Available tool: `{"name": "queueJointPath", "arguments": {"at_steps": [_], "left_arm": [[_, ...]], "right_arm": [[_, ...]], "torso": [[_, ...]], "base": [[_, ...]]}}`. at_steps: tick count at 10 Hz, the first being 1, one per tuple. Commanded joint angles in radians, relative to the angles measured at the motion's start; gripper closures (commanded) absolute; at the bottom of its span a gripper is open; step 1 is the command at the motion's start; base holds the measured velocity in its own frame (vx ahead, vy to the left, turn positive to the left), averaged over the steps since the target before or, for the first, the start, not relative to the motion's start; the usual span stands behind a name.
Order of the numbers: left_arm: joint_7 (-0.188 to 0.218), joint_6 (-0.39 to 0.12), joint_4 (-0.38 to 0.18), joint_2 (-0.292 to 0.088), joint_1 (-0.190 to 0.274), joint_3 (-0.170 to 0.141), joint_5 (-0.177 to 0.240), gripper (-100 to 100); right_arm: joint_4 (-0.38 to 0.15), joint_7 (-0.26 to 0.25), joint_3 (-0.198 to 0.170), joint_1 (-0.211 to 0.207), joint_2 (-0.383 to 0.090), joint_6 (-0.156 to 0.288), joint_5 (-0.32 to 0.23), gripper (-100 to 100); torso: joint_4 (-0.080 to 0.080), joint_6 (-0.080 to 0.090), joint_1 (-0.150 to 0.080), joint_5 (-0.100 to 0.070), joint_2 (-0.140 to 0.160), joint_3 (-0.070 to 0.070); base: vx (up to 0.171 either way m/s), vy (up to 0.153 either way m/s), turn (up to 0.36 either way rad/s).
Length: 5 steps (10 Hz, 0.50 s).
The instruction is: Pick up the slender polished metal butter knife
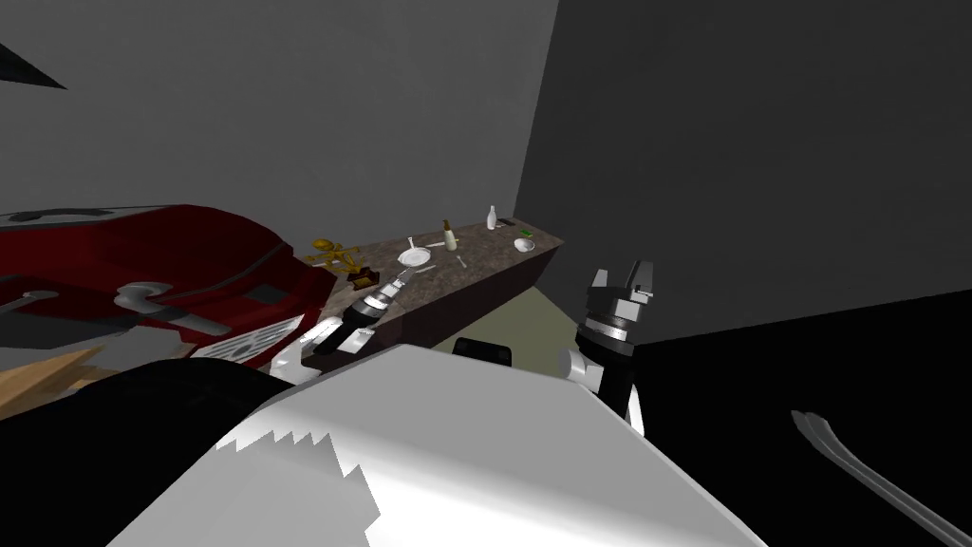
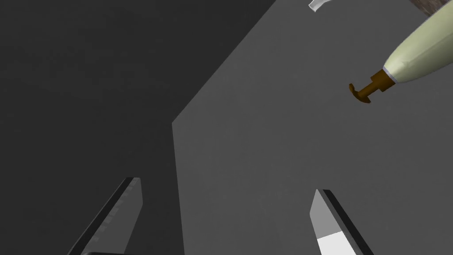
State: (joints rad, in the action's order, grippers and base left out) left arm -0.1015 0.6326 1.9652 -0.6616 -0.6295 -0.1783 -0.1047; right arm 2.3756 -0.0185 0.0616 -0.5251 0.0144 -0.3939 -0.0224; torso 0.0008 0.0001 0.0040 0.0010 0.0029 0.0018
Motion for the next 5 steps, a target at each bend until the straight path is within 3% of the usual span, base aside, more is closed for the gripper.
{"name": "queueJointPath", "arguments": {"at_steps": [1,5], "left_arm": [[-0.001,0.006,-0.017,-0.035,-0.01,0.001,-0.006,-100],[0.005,0.016,-0.079,-0.143,-0.045,0.009,-0.03,-100]], "right_arm": [[0.0,0.0,0.0,0.0,0.0,0.0,0.0,0],[0.0,0.0,0.0,0.0,0.0,0.0,0.0,0]], "torso": [[0.0,0.0,0.0,0.0,0.0,0.0],[0.0,0.0,0.0,0.0,-0.001,-0.001]], "base": [[-0.055,0.023,-0.132],[-0.048,0.03,-0.172]]}}
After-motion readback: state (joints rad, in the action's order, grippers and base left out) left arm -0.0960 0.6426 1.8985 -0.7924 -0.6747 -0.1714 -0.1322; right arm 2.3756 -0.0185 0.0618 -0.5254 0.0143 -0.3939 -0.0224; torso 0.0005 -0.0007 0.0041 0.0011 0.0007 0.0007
